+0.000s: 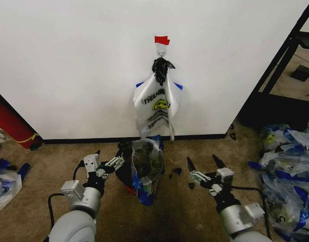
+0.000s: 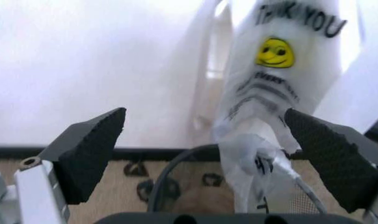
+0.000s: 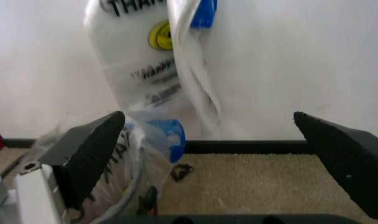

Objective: Pick up the garbage bag from the wall and place it over the trash bin.

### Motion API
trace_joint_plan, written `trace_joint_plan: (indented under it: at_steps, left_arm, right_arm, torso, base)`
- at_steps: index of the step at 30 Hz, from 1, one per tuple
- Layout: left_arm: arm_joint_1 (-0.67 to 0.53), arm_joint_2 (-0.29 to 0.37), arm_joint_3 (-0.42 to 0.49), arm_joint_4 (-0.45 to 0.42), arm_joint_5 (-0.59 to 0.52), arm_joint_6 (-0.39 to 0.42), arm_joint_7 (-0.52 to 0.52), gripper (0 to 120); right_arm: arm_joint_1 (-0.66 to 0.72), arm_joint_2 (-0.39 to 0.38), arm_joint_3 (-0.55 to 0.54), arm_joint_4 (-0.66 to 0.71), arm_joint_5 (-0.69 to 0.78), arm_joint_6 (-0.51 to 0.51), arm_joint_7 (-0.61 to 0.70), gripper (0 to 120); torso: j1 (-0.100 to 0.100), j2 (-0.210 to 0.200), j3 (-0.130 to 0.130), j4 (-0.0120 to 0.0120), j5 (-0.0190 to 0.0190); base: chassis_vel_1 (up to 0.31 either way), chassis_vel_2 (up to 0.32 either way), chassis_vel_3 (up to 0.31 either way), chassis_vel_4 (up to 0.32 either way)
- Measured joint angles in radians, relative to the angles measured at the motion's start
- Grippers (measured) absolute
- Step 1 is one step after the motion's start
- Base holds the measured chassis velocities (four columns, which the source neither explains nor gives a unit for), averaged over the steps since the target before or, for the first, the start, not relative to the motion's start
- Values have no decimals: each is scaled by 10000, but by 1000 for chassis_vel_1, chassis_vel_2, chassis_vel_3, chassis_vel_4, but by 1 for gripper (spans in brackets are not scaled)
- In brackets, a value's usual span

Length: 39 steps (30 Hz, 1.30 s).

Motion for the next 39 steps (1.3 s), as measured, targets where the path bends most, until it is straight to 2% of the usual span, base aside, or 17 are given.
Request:
trace_joint_plan:
  at_steps: [2, 3, 4, 6, 9, 11, 15, 24, 30, 35, 39]
  left_arm:
    - [-104, 251, 2, 46, 105, -36, 194, 100]
    - [-104, 251, 2, 46, 105, -36, 194, 100]
    - [-103, 345, -5, 47, 128, -46, 271, 100]
    - [-18, 493, 36, 47, 340, -50, 437, 100]
    - [216, 434, 47, -59, 575, -3, 472, 100]
    - [231, 416, 47, -72, 600, 22, 472, 100]
    - [160, 387, 113, -110, 621, 169, 469, 100]
    - [88, 370, 186, -152, 536, 261, 443, 100]
    - [72, 374, 182, -174, 430, 276, 422, 100]
    - [11, 359, 227, -174, 350, 280, 398, 100]
    - [1, 358, 228, -174, 299, 280, 389, 100]
  right_arm:
    - [475, -65, -210, -266, 40, -329, 123, 100]
    - [475, -65, -210, -266, 40, -329, 123, 100]
    - [824, -134, -357, -461, 158, -574, 237, 100]
    - [1821, -306, -895, -753, 1415, -1565, 970, 100]
    - [3175, -399, -1681, -1316, 2482, -2484, 1670, 100]
    - [3494, -392, -1867, -1499, 2562, -2655, 1796, 100]
    - [4836, -133, -2811, -2228, 2852, -3750, 2580, 100]
    - [5669, 742, -3909, -2870, 2903, -5479, 3801, 100]
    - [5888, 1209, -4051, -3120, 3517, -5985, 4579, 100]
    - [6138, 1688, -4112, -3444, 4086, -6307, 5265, 89]
    - [6307, 1884, -4217, -3695, 4546, -6470, 5786, 72]
  torso:
    - [1, 0, 1, -10, 3]
    - [1, 0, 1, -10, 3]
    - [1, 0, 1, 0, 8]
    - [0, 0, 1, -1, 2]
    - [0, 0, 1, 4, 2]
    - [0, -1, 1, 4, 5]
    - [0, 0, 2, 2, 3]
    - [1, 0, 1, 0, 2]
    - [0, 0, 1, 0, 3]
    - [1, 0, 1, 0, 3]
    - [0, 0, 1, 0, 2]
  base:
    - [0, 0, 0, 0]
    - [0, 0, 0, 0]
    - [0, 0, 0, 0]
    - [0, 0, 0, 0]
    - [0, 0, 0, 0]
    - [0, 0, 0, 0]
    - [0, 0, 0, 0]
    - [0, 0, 0, 0]
    - [0, 0, 0, 0]
    - [0, 0, 0, 0]
    - [0, 0, 0, 0]
